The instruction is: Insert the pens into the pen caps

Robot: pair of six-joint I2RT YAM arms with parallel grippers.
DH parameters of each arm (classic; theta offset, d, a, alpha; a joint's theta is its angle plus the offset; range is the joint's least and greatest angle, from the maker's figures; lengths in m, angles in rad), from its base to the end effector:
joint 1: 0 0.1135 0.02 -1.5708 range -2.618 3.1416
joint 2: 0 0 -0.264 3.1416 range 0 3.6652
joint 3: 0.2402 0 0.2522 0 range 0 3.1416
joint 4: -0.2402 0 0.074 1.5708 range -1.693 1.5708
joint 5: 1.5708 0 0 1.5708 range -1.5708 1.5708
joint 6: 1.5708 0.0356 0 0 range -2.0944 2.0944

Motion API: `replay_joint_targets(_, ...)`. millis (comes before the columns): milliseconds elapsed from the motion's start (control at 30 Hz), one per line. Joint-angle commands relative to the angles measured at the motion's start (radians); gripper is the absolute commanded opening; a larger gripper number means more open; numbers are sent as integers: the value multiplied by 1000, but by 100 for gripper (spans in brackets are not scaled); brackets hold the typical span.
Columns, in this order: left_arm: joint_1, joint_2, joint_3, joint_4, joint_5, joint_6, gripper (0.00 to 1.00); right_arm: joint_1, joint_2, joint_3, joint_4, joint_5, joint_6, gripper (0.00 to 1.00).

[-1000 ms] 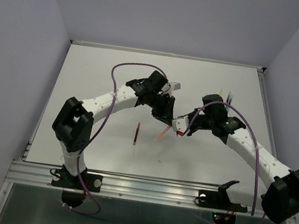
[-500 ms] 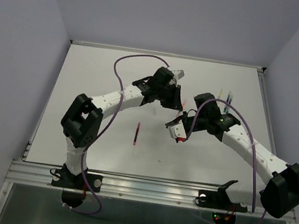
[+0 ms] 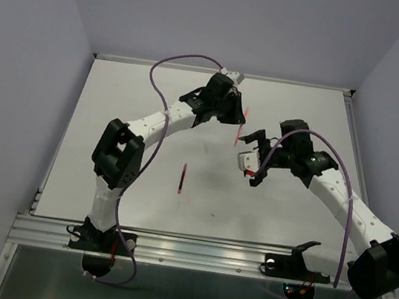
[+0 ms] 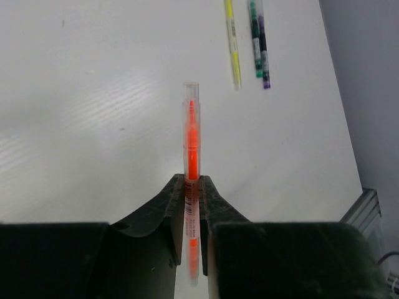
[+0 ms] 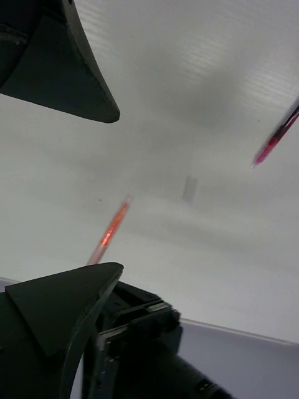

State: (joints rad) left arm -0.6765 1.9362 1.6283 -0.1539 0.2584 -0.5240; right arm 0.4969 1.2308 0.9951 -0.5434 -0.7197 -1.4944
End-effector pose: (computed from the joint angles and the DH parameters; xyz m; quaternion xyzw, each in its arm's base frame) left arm 0.3554 -0.2970 0.2947 0.1319 0.8355 -0.3853 0.3690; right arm 0.2137 0.1426 0.2927 -0.7985 0.3558 0.1127 0.4723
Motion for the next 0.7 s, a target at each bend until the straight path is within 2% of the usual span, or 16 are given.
replay_joint_targets(0,20,70,148,34,-45,45,0,-135,-37,72,26,60,59,100)
replay_joint_targets(100,22,165,275,21,-4,70,0,-343,-2,105,133,13,237,100)
replay_joint_targets(167,22,216,338,16,28,73,0,-421,30,103,225,-29,352,100)
replay_joint_targets(200,20,259,390,17,51,73,0,-454,38,94,394,-15,443,100)
replay_joint_targets(233,20,282,416,23,64,70,0,-503,47,70,483,6,635,100)
replay_joint_targets(300,20,341,493,24,117,71,0,-518,74,54,734,154,851,100)
replay_joint_targets(333,22,357,510,22,140,67,0,-518,84,65,787,249,1095,100)
replay_joint_targets(367,22,363,515,31,162,62,0,-518,97,83,807,422,1209,100)
replay_joint_targets(400,18,360,490,68,191,53,0,-518,126,103,798,498,1315,100)
replay_joint_targets(433,15,350,467,92,200,47,0,-527,140,118,777,572,1523,100)
replay_joint_targets(467,12,324,443,115,212,51,0,-528,151,137,717,638,1603,100)
replay_joint_targets(500,9,308,418,131,216,53,0,-528,163,145,683,643,1661,100)
replay_joint_targets(533,3,279,380,145,191,56,0,-537,183,146,644,593,1763,100)
replay_joint_targets(600,2,253,343,146,173,70,0,-537,197,126,642,502,1850,100)
replay_joint_targets(633,0,242,311,177,159,67,0,-537,208,117,646,444,1879,100)
replay_joint_targets(667,2,225,298,183,159,67,0,-537,213,106,675,316,1898,100)
